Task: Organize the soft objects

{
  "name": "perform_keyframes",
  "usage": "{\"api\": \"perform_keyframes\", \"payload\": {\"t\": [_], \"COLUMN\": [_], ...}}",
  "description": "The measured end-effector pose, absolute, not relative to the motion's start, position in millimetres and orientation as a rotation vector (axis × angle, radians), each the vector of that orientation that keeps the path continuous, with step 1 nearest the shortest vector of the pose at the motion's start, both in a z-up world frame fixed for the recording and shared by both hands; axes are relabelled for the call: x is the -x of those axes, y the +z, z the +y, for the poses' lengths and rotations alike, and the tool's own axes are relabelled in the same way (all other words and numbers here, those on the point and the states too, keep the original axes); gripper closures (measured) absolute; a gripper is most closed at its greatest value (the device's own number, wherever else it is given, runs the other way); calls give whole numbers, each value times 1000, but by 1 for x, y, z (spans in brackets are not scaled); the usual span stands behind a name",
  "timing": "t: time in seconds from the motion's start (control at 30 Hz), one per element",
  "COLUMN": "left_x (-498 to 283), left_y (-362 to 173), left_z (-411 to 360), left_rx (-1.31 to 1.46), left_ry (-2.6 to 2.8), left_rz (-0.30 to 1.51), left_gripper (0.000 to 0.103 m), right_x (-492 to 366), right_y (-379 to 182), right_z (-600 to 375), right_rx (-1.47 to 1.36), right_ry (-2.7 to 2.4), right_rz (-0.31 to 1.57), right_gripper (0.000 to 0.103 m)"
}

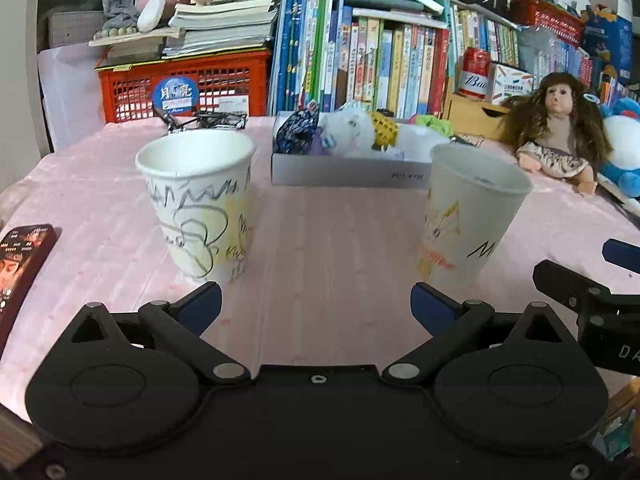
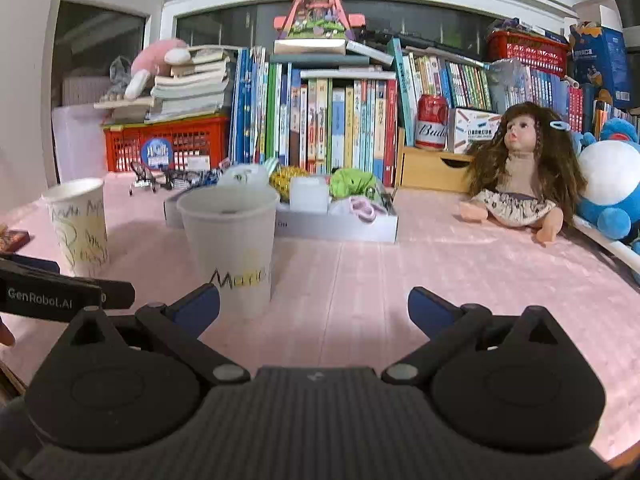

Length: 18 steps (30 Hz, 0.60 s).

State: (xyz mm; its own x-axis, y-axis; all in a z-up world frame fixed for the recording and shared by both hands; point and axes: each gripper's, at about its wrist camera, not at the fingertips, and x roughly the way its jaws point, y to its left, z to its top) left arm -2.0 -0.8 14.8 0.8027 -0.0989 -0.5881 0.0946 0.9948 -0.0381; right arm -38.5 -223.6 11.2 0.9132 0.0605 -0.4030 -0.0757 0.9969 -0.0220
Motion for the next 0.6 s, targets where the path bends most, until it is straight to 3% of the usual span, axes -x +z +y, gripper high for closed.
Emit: {"api": "perform_keyframes", "payload": {"t": [0.6], "left_x": [-2], "left_y": [-8], "left_z": [0], "left_rx": [-14], "left_ry": [-60], "left_rz": [657], "left_gripper": [1], "right_x": [27], "right_y": [-17], "right_z": [-208], "right_rx": [90], "right_ry": [37], "right_rz": [521], "right_gripper": [0]}}
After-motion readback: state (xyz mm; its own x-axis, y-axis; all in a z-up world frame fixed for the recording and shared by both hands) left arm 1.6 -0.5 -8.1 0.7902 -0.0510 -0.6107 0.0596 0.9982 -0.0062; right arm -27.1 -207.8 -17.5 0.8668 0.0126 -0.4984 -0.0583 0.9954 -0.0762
